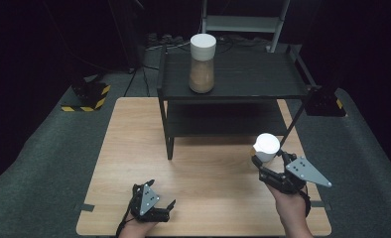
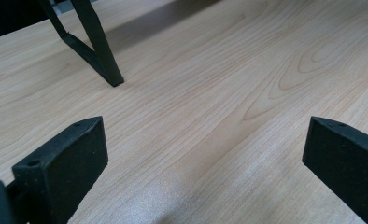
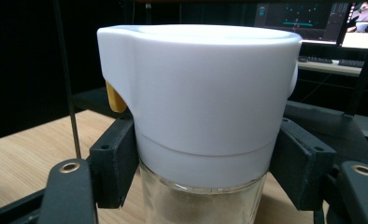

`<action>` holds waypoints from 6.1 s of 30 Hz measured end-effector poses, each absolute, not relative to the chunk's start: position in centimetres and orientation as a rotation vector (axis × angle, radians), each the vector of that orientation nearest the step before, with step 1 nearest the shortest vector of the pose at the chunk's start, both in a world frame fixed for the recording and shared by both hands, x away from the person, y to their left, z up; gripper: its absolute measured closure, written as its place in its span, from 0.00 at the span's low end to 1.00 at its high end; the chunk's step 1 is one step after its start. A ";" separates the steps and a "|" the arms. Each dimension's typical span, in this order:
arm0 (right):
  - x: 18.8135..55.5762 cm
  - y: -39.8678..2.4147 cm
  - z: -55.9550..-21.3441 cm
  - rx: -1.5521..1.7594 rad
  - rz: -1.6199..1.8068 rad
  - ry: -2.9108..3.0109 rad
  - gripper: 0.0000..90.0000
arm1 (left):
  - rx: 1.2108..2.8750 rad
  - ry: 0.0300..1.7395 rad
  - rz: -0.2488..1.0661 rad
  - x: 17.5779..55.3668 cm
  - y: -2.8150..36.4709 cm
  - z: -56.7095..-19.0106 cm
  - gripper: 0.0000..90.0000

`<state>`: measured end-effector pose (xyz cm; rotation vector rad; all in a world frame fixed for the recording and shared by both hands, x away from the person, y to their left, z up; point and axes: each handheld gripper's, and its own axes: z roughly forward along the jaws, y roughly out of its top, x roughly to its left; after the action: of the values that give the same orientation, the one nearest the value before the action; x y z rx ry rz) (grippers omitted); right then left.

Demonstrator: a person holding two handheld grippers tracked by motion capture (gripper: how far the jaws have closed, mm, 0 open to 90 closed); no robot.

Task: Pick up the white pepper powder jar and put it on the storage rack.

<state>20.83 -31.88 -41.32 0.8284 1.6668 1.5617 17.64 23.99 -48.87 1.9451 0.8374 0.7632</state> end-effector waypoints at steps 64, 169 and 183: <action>24.1 -29.9 -28.2 0.786 1.604 1.475 0.33 | 1.945 0.825 0.748 17.8 24.3 -48.9 0.01; 28.0 -27.2 -25.6 0.854 1.606 1.525 0.00 | 1.943 0.809 0.735 17.9 24.5 -48.9 0.01; 24.7 -27.3 -27.3 0.807 1.568 1.553 0.00 | 1.945 0.806 0.738 17.8 24.6 -48.9 0.01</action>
<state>24.69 -27.26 -27.31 0.8068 1.5529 1.5684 17.82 24.55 -48.92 1.9445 0.8064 0.7380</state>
